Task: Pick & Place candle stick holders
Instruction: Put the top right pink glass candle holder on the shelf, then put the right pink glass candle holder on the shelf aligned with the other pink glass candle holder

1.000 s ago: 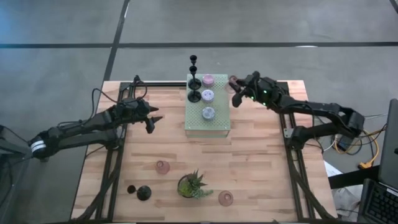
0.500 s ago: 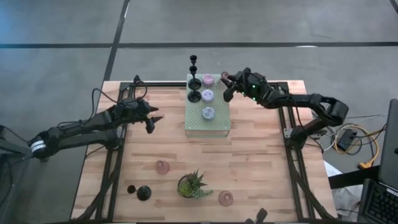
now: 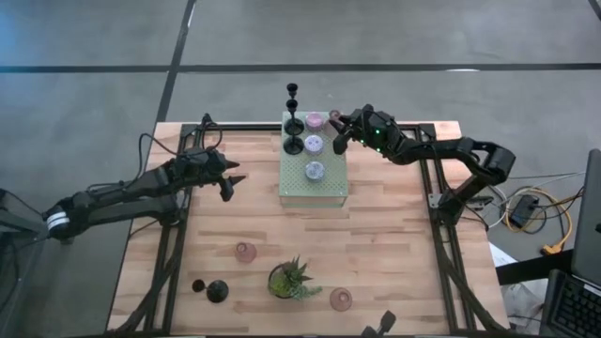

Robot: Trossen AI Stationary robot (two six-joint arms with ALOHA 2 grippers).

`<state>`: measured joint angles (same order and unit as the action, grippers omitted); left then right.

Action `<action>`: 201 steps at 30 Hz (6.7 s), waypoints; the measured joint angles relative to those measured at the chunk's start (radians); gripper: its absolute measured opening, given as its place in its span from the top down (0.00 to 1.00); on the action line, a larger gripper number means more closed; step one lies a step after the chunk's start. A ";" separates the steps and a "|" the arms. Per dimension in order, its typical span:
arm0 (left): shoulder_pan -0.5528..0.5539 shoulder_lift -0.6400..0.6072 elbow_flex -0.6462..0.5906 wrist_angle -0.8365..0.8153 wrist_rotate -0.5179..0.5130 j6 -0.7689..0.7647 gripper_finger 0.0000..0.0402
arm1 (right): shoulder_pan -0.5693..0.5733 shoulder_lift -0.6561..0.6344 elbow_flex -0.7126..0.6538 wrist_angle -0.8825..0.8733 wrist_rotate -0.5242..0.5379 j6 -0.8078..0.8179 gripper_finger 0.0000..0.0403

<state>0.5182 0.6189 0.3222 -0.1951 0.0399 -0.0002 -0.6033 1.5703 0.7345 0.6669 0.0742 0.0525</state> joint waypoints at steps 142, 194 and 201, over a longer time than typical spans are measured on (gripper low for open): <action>0.000 0.000 0.000 -0.008 0.000 0.000 0.39 | 1.181 -0.014 0.031 -0.303 0.082 0.472 0.70; 0.000 0.000 0.000 -0.007 0.000 0.000 0.39 | 0.180 -0.189 0.031 -0.405 0.028 -0.031 0.70; 0.000 0.000 0.000 -0.007 0.000 0.000 0.39 | 0.160 -0.153 0.032 -0.348 0.026 -0.027 0.70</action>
<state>0.5186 0.6186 0.3225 -0.2024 0.0399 -0.0005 -0.4437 1.4172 0.7666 0.3190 0.1005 0.0250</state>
